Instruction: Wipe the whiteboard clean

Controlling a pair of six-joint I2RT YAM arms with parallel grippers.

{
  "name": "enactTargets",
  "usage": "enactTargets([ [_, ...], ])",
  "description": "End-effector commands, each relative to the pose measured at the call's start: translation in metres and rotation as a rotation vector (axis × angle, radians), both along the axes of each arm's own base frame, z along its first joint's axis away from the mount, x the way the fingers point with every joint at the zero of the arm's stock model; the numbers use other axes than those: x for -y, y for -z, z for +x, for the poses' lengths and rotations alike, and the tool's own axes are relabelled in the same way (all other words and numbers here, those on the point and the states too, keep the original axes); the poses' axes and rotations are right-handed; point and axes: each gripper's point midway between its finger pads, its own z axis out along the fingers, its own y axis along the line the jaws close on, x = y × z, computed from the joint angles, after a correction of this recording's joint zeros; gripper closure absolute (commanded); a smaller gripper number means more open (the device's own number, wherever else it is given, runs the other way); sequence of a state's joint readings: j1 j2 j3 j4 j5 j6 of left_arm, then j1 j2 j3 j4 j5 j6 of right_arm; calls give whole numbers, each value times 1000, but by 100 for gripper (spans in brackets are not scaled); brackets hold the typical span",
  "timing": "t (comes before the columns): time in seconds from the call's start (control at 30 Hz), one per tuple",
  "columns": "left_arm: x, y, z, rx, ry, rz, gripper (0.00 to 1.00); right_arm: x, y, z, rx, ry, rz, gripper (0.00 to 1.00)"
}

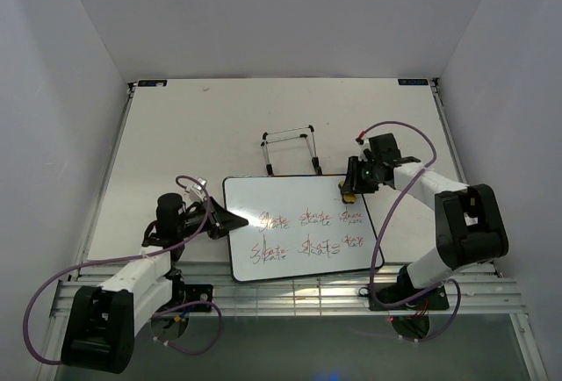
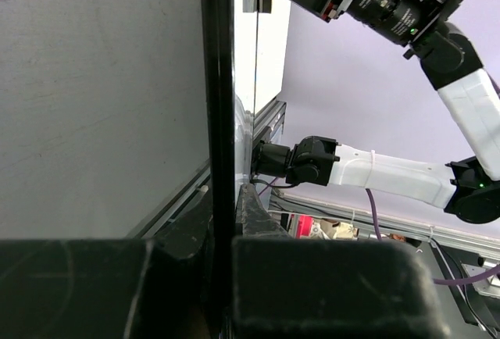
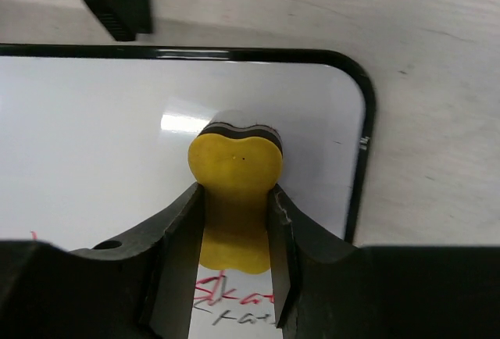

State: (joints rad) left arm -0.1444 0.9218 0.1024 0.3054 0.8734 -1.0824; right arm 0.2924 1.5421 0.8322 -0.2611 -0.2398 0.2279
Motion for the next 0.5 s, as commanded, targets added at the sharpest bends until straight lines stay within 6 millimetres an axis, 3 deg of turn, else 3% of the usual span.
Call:
enactTargets([
  [0.0,-24,7,37,100,-179,135,100,49,45,-55,-217,33,-152,74],
  [0.17,-24,7,37,100,-171,136,100,40,35,-55,-194,6,-92,74],
  [0.27,-24,8,36,101,-164,136,100,7,17,-56,-140,-69,7,75],
  [0.3,-24,8,35,101,-165,137,100,-19,10,-60,-102,-144,55,75],
  [0.37,-24,8,35,98,-165,136,100,-47,-2,-66,-69,-194,111,75],
  [0.4,-24,7,36,99,-164,135,100,-72,-8,-81,-65,-277,151,75],
  [0.47,-23,6,36,101,-162,132,100,-101,-20,-84,-34,-332,215,75],
])
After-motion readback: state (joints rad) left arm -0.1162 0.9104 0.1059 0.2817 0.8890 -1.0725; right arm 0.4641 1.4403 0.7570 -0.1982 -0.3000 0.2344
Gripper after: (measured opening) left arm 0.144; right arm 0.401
